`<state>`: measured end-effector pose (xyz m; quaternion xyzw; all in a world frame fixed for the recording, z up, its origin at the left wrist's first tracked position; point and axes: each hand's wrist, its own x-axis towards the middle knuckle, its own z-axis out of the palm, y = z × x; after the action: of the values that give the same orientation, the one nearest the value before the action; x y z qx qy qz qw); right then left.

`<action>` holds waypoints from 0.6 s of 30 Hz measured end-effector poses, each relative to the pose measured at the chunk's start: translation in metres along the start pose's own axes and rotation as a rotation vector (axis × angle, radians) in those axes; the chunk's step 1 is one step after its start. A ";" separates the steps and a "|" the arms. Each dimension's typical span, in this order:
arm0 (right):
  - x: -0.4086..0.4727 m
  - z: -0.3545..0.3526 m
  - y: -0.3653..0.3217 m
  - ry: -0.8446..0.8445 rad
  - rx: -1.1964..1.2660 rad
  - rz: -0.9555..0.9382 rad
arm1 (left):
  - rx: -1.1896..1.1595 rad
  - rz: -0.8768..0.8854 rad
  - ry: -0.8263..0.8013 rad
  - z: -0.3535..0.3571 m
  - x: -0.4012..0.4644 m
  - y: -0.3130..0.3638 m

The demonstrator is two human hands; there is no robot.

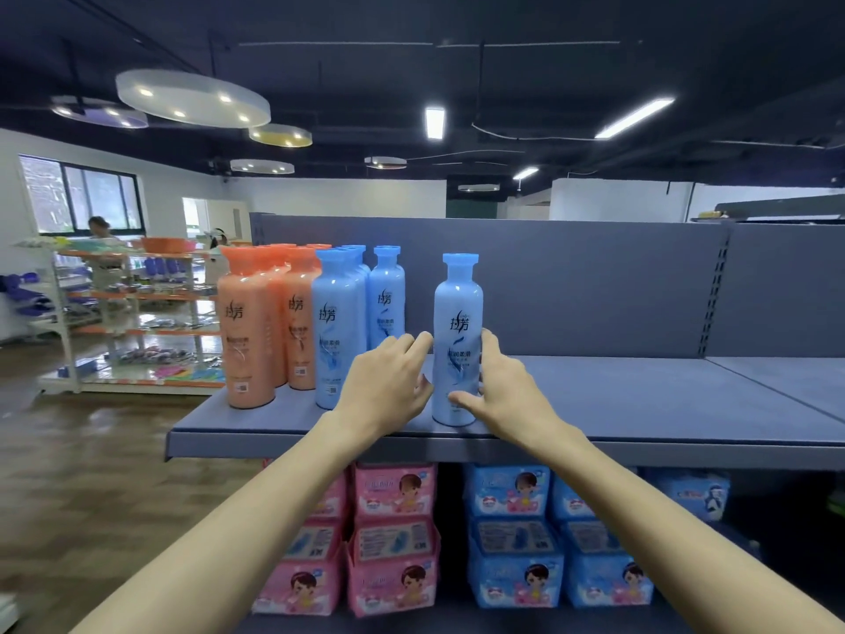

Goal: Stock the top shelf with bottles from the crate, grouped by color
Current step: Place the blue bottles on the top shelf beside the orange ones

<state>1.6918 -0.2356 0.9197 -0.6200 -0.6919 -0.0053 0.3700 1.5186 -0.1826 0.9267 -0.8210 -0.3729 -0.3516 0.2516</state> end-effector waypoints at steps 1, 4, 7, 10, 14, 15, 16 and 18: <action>0.004 0.005 -0.003 -0.004 -0.001 0.002 | 0.011 -0.007 0.000 -0.001 -0.001 -0.005; 0.017 0.021 -0.011 -0.007 -0.006 0.008 | 0.064 0.003 -0.013 -0.003 -0.004 -0.021; 0.032 0.036 -0.021 -0.018 0.003 0.022 | 0.083 -0.008 -0.015 -0.006 -0.006 -0.035; 0.046 0.047 -0.028 -0.043 0.000 0.045 | 0.101 -0.017 -0.002 -0.006 -0.008 -0.047; 0.060 0.060 -0.035 -0.050 -0.002 0.066 | 0.128 -0.001 0.021 -0.003 -0.013 -0.059; 0.063 0.063 -0.036 -0.050 0.002 0.071 | 0.127 0.000 0.022 -0.003 -0.014 -0.061; 0.065 0.066 -0.038 -0.051 0.005 0.079 | 0.126 0.000 0.023 -0.002 -0.015 -0.064; 0.070 0.070 -0.041 -0.056 0.007 0.088 | 0.124 -0.001 0.026 -0.001 -0.016 -0.069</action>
<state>1.6237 -0.1527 0.9237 -0.6485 -0.6739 0.0309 0.3526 1.4564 -0.1494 0.9253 -0.7990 -0.3910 -0.3386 0.3068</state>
